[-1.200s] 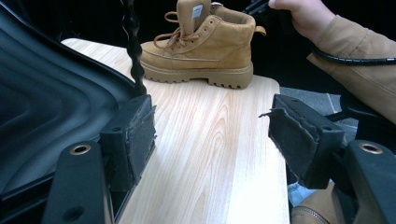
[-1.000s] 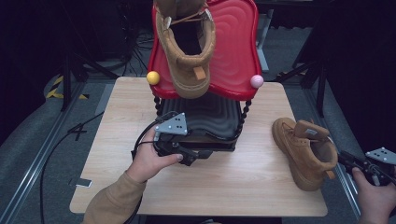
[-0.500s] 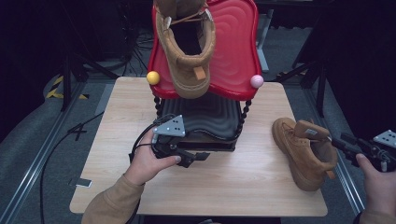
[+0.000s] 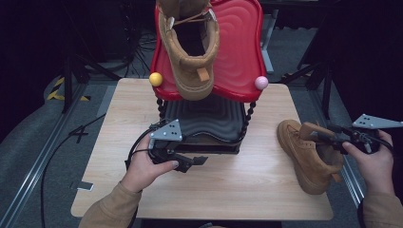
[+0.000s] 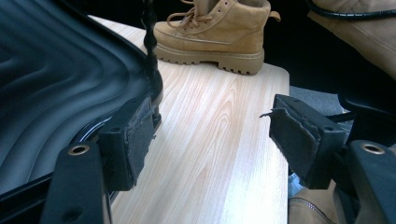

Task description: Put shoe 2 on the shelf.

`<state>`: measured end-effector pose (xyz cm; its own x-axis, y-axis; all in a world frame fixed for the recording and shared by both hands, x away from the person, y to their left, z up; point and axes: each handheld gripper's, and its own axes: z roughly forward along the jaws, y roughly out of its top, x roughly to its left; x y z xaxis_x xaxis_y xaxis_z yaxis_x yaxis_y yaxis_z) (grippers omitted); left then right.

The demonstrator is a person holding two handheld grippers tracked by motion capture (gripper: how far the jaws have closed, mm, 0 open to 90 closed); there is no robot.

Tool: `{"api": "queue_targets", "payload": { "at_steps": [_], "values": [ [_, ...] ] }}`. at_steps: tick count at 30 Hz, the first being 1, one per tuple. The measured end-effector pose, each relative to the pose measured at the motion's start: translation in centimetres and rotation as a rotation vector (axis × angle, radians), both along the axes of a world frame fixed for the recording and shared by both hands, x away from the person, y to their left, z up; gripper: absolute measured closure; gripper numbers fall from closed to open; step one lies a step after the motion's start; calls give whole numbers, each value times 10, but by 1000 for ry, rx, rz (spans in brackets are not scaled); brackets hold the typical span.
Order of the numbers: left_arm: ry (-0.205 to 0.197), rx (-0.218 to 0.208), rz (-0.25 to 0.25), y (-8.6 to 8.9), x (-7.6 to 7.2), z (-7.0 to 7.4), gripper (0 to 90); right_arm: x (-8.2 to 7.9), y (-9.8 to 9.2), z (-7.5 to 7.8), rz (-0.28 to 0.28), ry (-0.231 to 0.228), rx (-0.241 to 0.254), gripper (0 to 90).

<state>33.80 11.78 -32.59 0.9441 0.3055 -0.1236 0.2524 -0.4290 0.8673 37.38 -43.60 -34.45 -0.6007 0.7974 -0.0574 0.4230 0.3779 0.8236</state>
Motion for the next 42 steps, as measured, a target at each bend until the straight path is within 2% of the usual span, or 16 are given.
{"api": "queue_targets", "payload": {
  "at_steps": [2,10,13,14,16,21,26,31,33,36,42],
  "values": [
    [-1,-3,10,3,-2,0,311,7,3,-2,14,16,-25,458],
    [6,-6,57,16,-8,-2,311,26,13,-11,60,82,-69,491],
    [6,-7,67,19,-10,-2,311,28,16,-11,88,109,-77,576],
    [7,-5,70,20,-10,-2,311,28,16,-11,92,103,-84,612],
    [5,-7,74,21,-11,-2,312,27,14,-9,101,112,-93,735],
    [4,-10,79,24,-12,-1,312,26,14,-10,99,86,-98,801],
    [9,-11,79,23,-10,-2,312,24,19,-5,107,83,-115,814],
    [14,-20,81,22,-9,-1,312,18,20,4,111,61,-96,819],
    [11,-18,79,22,-9,-1,312,16,21,8,123,52,-74,820],
    [11,-18,75,21,-9,0,313,12,28,17,127,35,-70,820],
    [11,-26,74,22,-9,0,313,7,42,41,131,9,-97,820]
  ]
}}
